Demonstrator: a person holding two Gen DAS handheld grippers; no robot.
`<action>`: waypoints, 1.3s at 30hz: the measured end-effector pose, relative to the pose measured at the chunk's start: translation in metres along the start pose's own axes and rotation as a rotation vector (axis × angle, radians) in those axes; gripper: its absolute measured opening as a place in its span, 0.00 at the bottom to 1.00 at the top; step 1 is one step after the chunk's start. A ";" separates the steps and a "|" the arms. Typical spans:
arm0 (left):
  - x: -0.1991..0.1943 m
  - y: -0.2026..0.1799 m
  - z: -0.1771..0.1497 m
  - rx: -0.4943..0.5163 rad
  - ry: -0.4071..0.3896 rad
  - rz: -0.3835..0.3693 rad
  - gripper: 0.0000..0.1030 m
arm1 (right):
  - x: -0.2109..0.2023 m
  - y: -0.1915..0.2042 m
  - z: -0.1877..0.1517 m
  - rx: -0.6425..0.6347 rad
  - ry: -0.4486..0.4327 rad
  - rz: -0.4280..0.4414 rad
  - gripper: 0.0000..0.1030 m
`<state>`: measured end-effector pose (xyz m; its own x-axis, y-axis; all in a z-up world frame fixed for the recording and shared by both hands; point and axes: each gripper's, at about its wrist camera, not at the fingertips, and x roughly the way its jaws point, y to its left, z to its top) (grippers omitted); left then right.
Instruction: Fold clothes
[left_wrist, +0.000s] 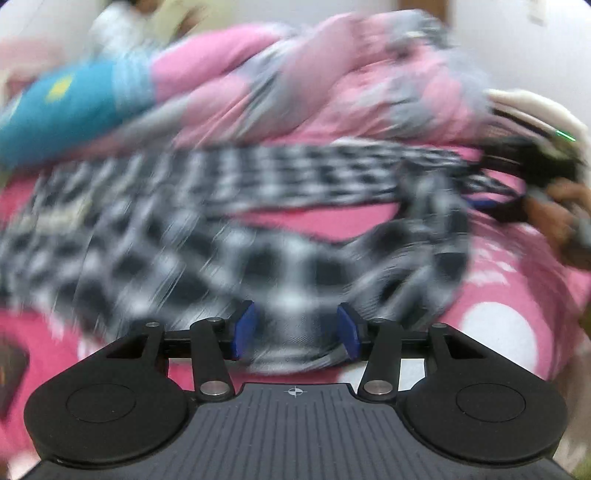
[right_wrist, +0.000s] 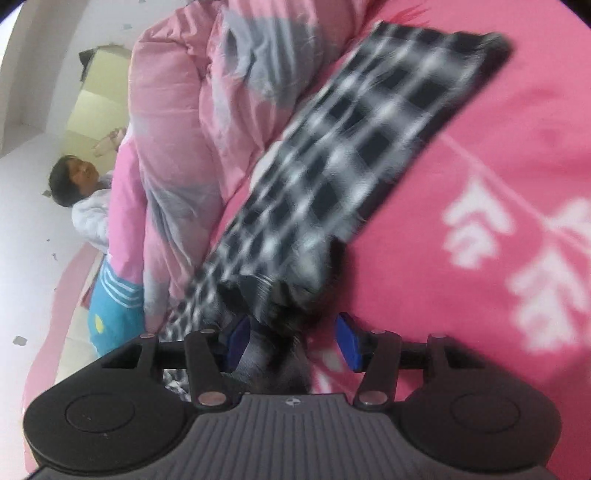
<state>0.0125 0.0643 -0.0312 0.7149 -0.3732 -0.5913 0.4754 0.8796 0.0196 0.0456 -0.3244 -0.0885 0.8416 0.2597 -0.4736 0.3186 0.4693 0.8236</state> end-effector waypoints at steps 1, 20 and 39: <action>-0.001 -0.010 0.003 0.050 -0.016 -0.020 0.48 | 0.004 0.002 0.003 -0.019 -0.009 0.000 0.32; 0.046 -0.115 -0.003 0.528 -0.055 -0.150 0.39 | -0.170 -0.066 0.032 0.168 -0.414 -0.151 0.20; 0.066 -0.060 0.045 0.048 -0.006 -0.280 0.08 | -0.146 -0.048 -0.005 0.061 -0.248 -0.102 0.18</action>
<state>0.0535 -0.0265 -0.0352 0.5553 -0.6018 -0.5739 0.6786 0.7269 -0.1056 -0.0945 -0.3806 -0.0602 0.8825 -0.0045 -0.4703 0.4266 0.4287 0.7964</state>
